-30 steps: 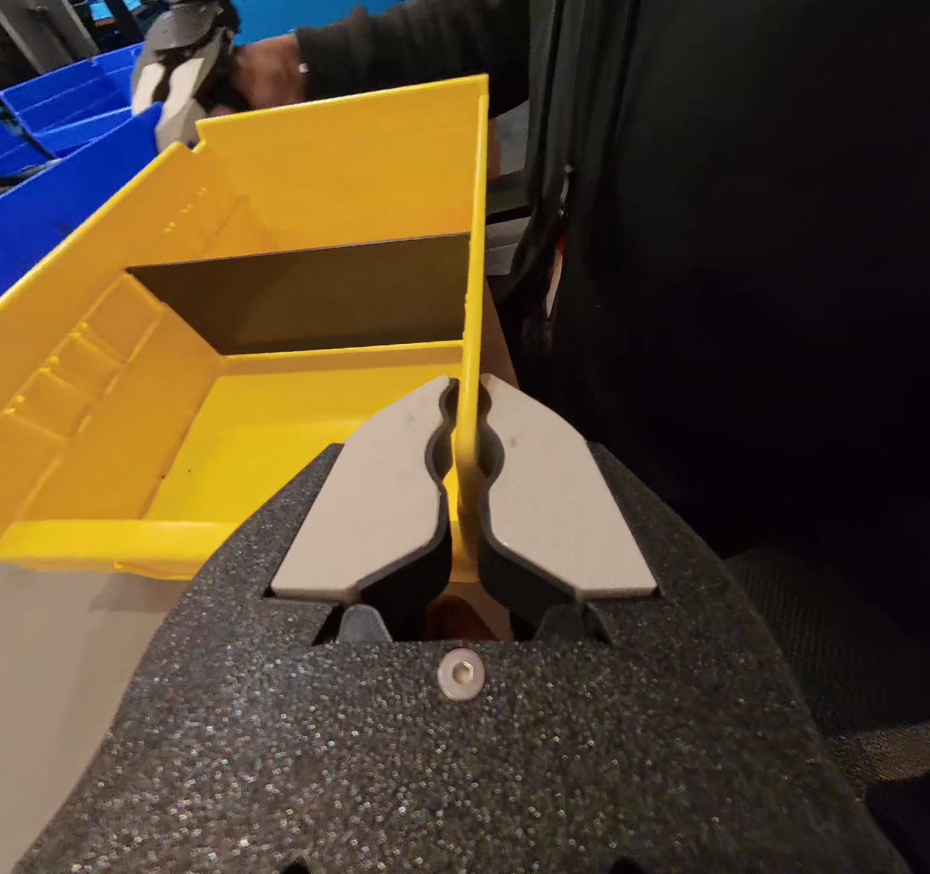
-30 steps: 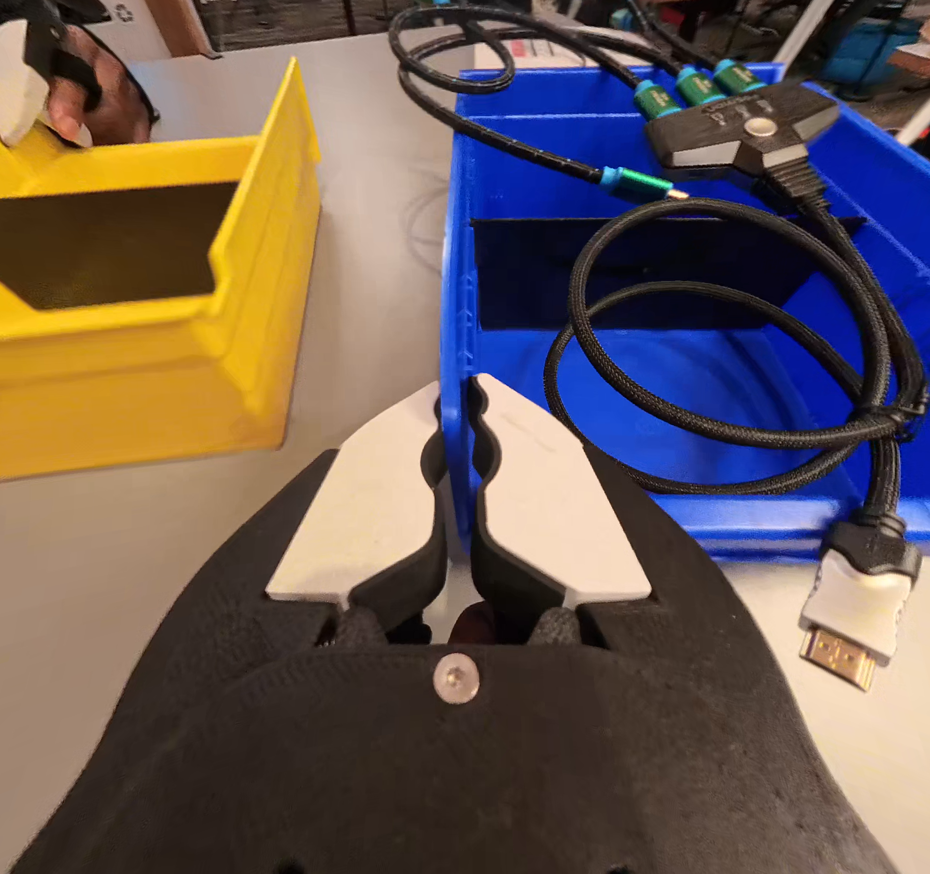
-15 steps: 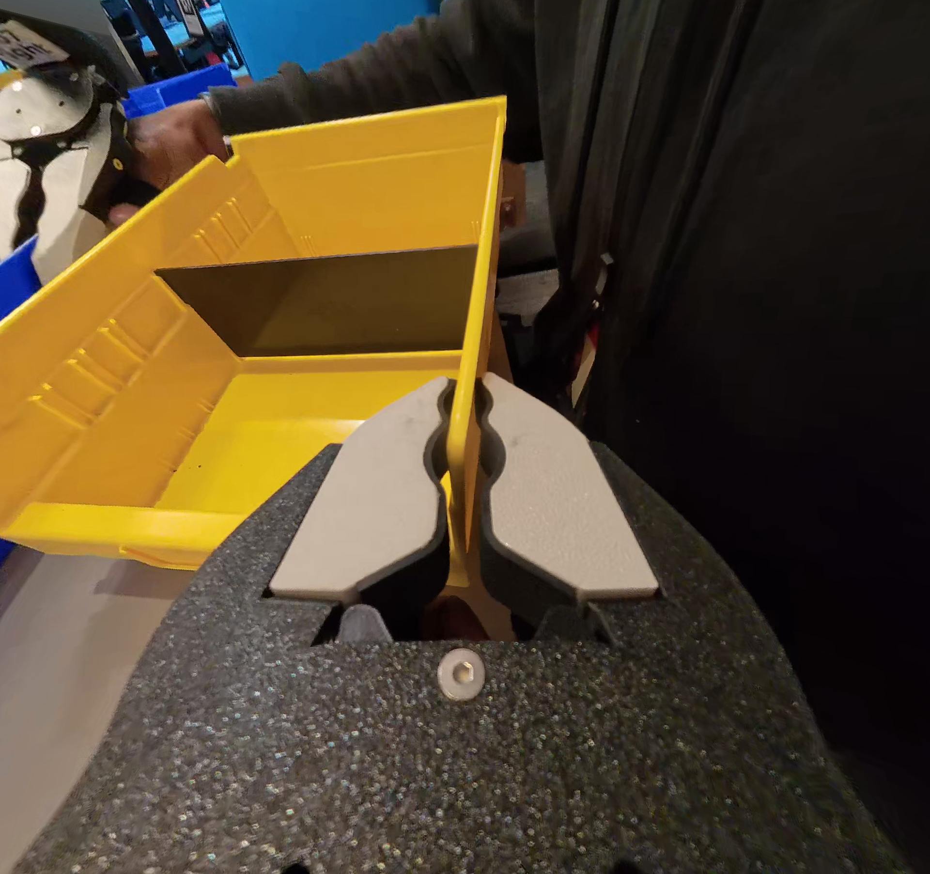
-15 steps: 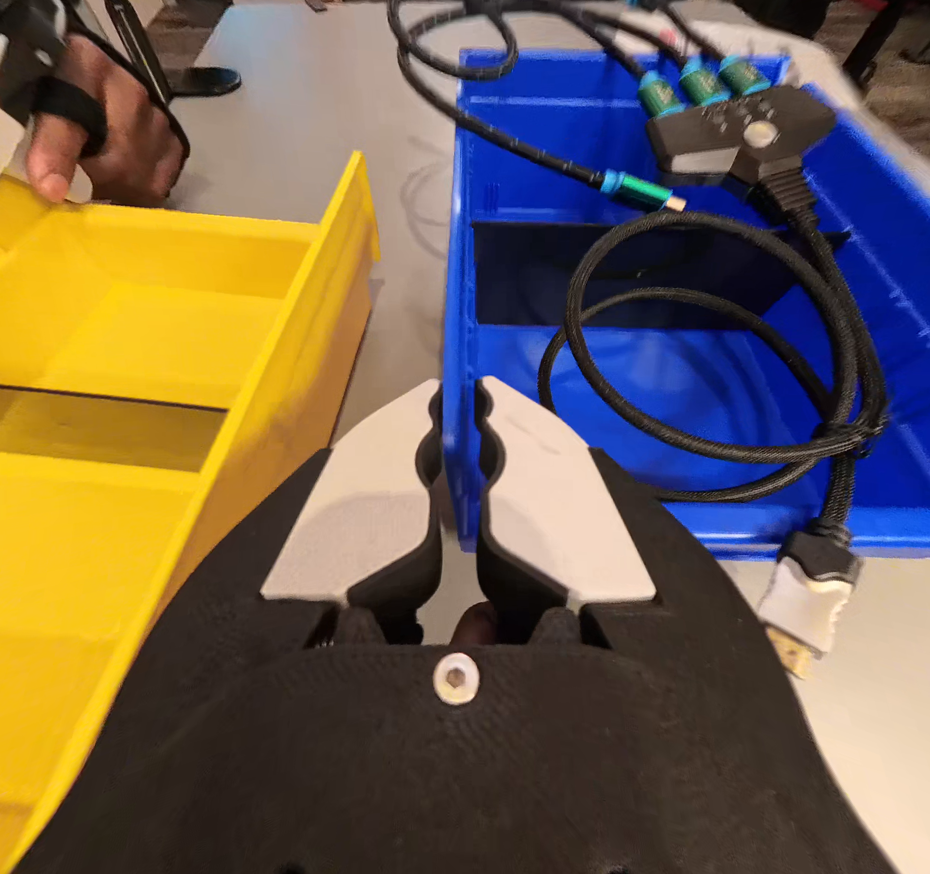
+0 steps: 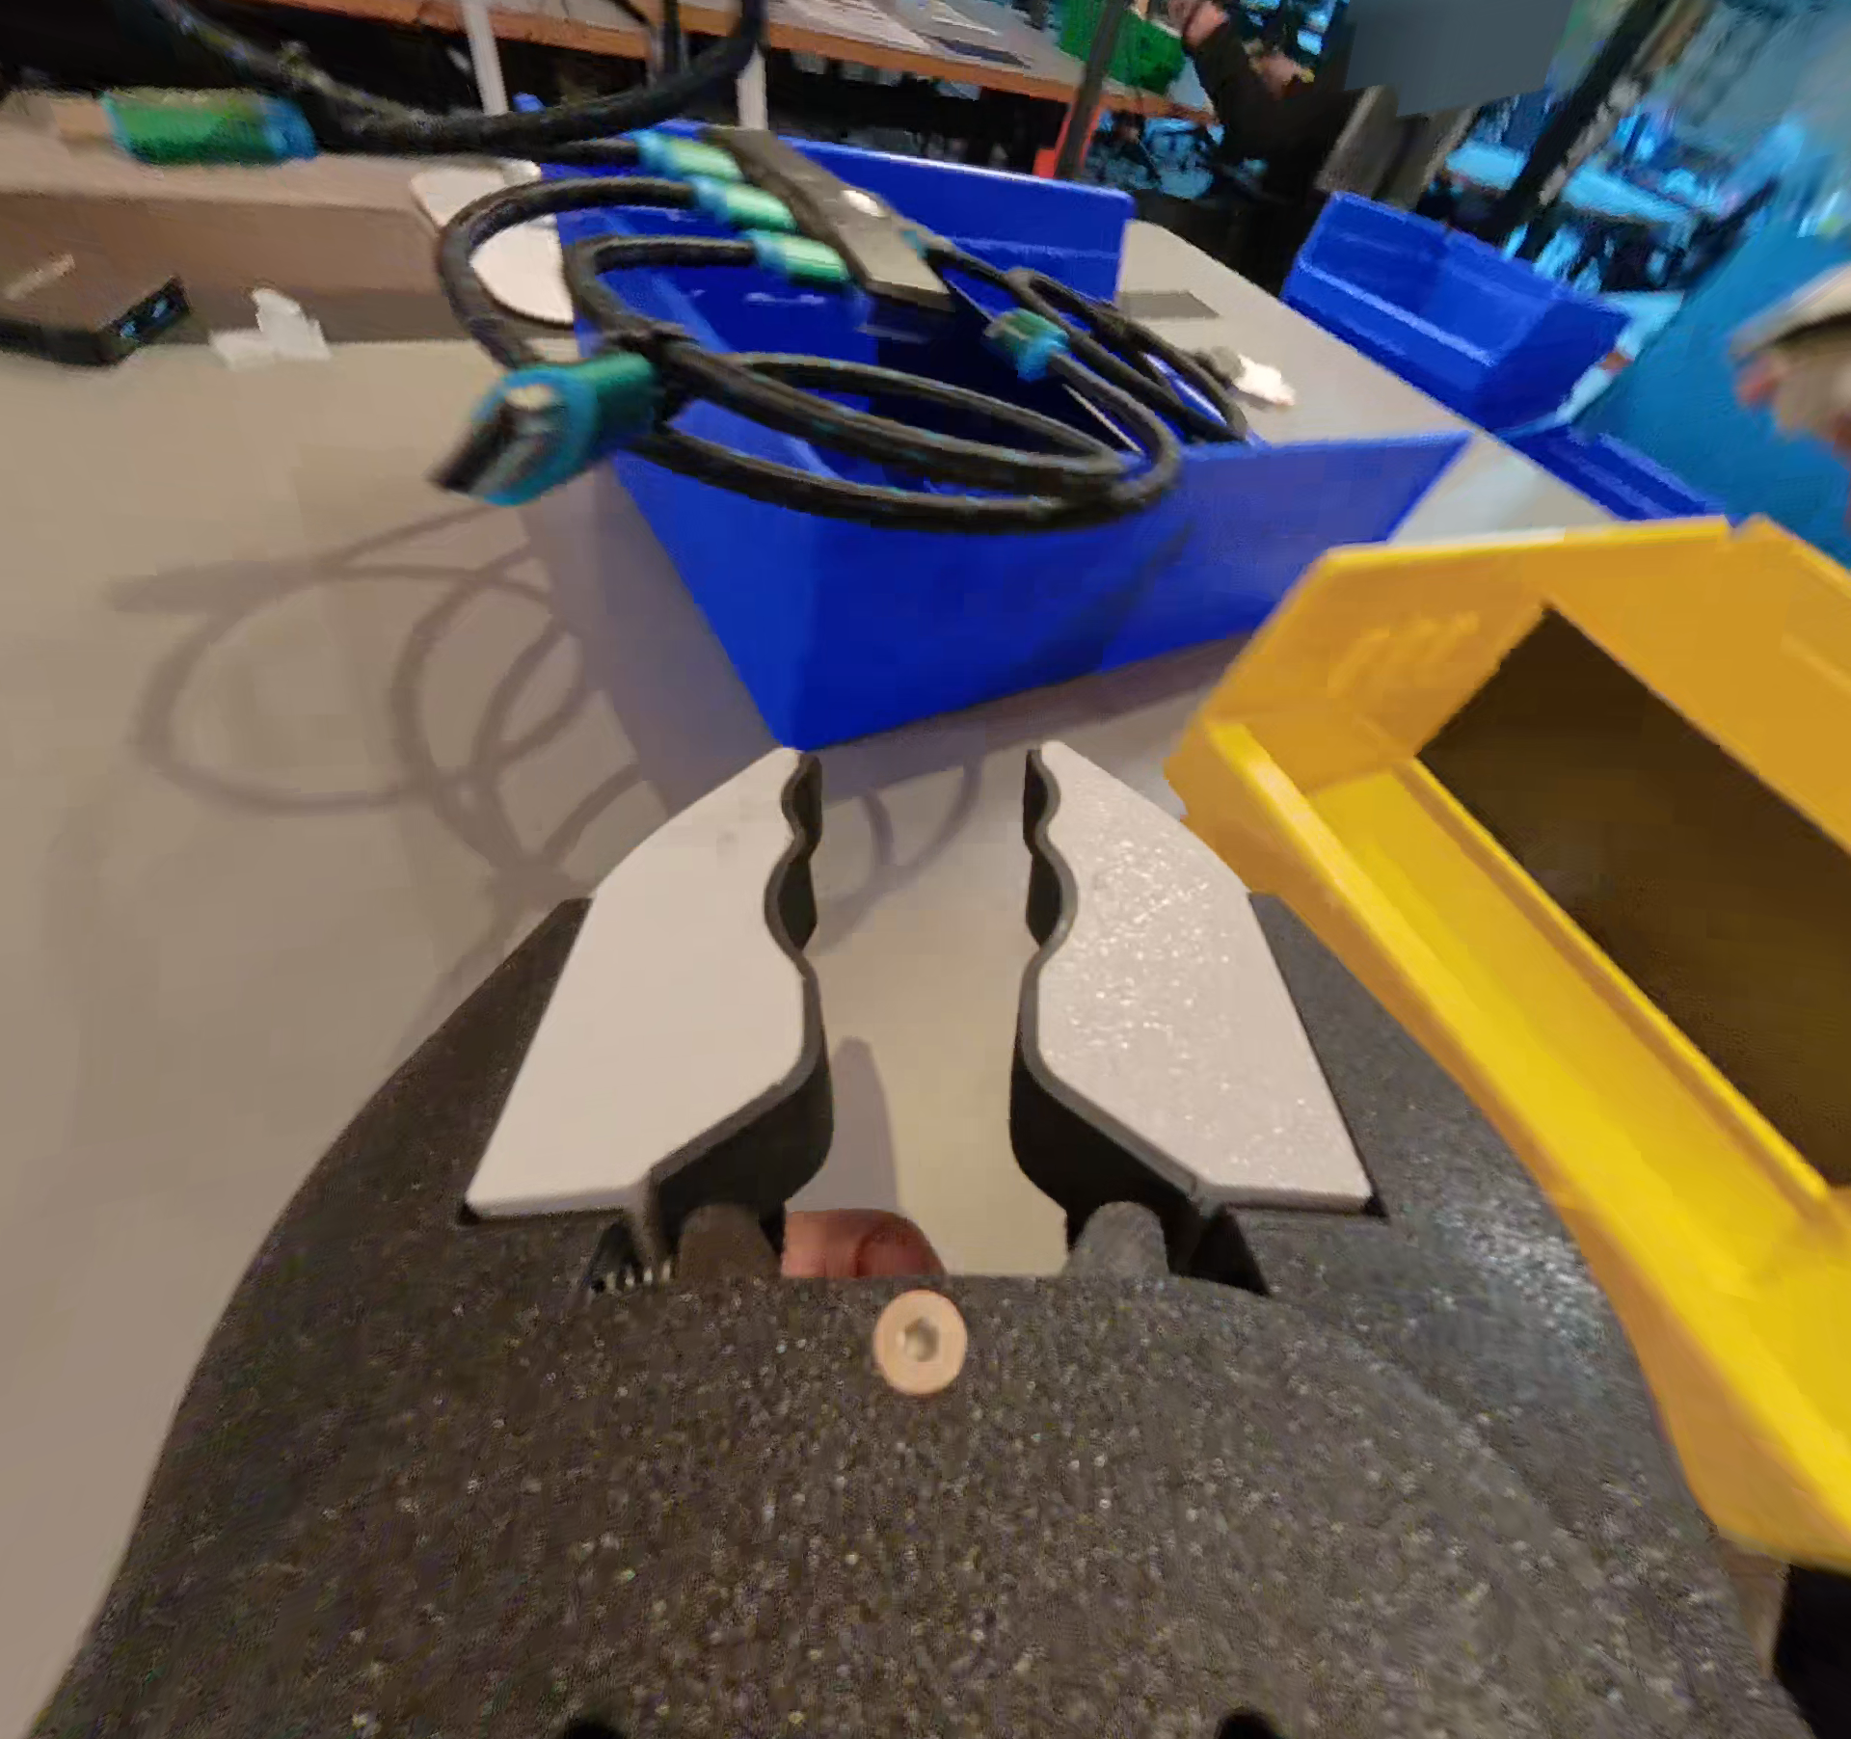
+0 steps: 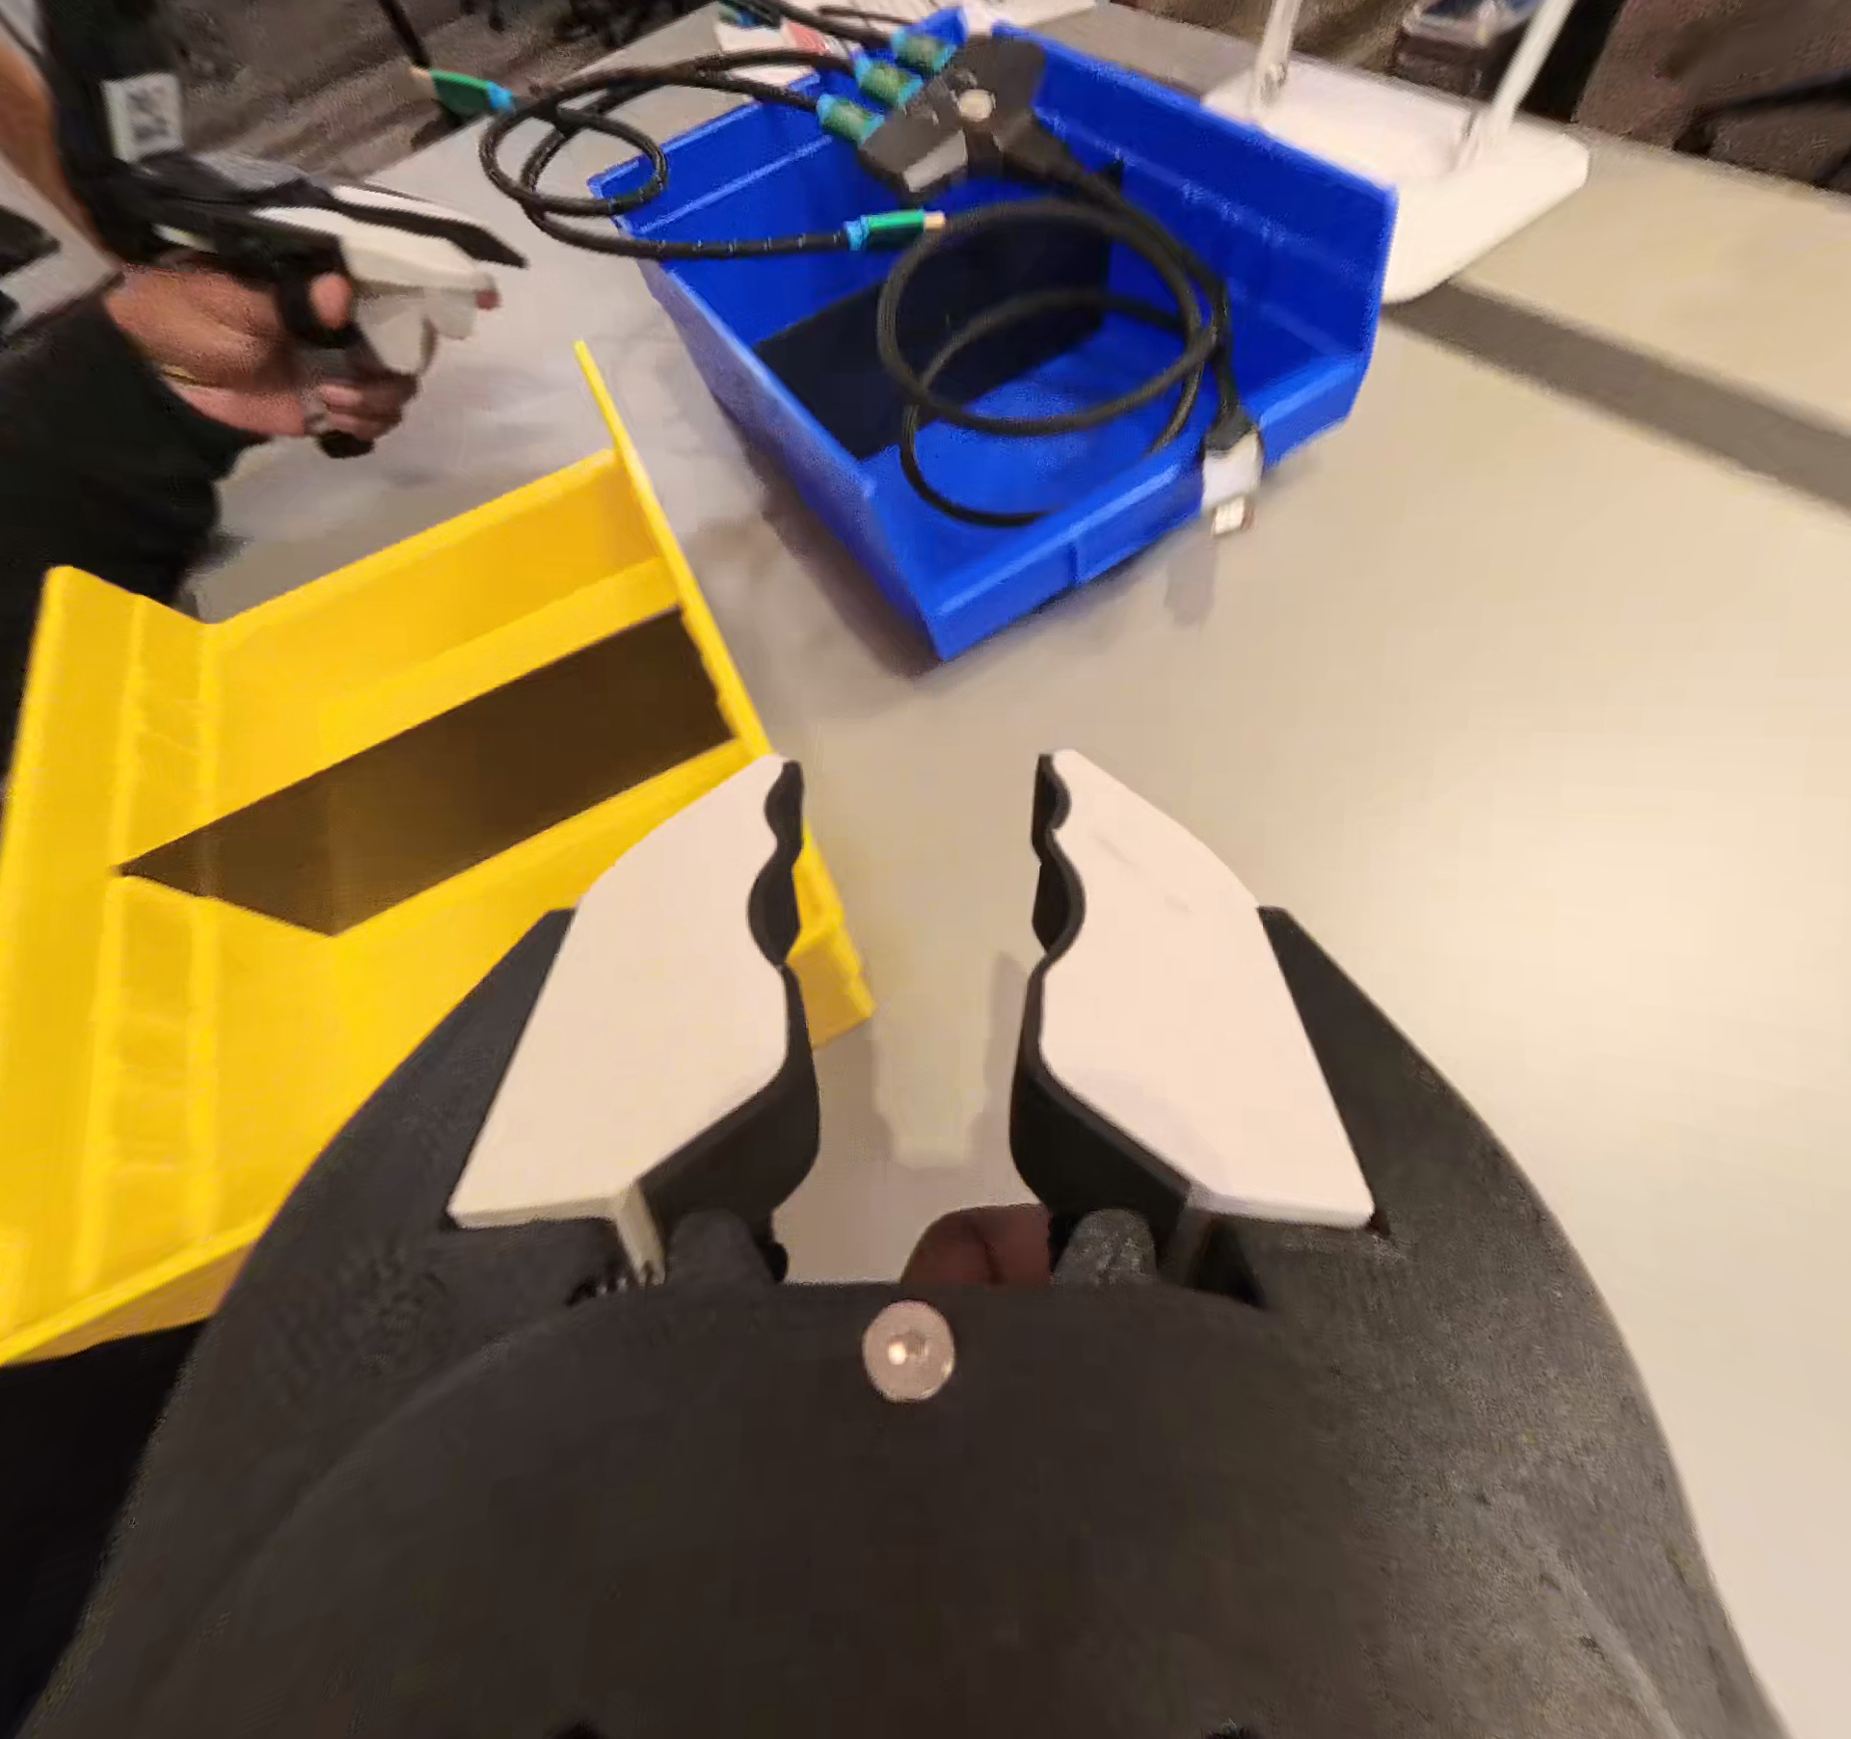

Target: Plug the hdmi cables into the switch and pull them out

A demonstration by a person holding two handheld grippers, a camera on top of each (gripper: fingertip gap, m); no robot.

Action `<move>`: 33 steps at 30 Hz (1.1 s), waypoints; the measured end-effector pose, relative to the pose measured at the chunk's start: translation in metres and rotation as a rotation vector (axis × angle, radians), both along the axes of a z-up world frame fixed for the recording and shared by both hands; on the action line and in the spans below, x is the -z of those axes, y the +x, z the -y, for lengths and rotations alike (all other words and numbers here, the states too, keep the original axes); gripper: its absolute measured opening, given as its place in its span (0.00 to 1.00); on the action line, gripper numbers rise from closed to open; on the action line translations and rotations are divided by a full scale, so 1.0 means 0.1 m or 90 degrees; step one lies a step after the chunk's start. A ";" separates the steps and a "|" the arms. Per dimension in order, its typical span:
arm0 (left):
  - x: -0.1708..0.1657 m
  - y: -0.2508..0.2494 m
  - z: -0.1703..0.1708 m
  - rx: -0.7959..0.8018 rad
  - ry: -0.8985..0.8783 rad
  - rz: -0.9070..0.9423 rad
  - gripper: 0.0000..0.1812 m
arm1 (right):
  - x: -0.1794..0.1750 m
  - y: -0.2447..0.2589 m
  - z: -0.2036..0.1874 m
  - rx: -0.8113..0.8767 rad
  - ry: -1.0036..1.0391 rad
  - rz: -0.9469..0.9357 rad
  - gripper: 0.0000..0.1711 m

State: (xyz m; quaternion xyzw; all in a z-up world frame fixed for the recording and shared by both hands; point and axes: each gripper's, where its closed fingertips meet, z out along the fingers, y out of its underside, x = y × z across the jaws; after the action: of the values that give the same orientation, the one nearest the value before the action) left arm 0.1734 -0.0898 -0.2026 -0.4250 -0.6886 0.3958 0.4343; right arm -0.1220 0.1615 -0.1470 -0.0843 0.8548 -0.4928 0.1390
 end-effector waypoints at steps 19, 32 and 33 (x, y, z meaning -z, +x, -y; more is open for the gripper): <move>-0.15 -0.44 0.51 -0.008 0.161 -0.113 0.19 | 0.54 0.59 -0.73 0.031 0.085 0.178 0.33; -0.11 -0.64 0.54 -0.033 0.178 0.005 0.11 | 0.57 0.89 -0.64 0.007 0.173 0.144 0.35; -0.11 -0.64 0.55 -0.040 0.164 0.015 0.09 | 0.58 0.91 -0.61 0.003 0.183 0.137 0.34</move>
State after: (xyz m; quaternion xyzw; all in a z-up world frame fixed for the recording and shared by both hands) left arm 0.1095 -0.1448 -0.1919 -0.3487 -0.7516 0.3126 0.4644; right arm -0.0306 0.2229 -0.2052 -0.0080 0.8968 -0.3722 0.2391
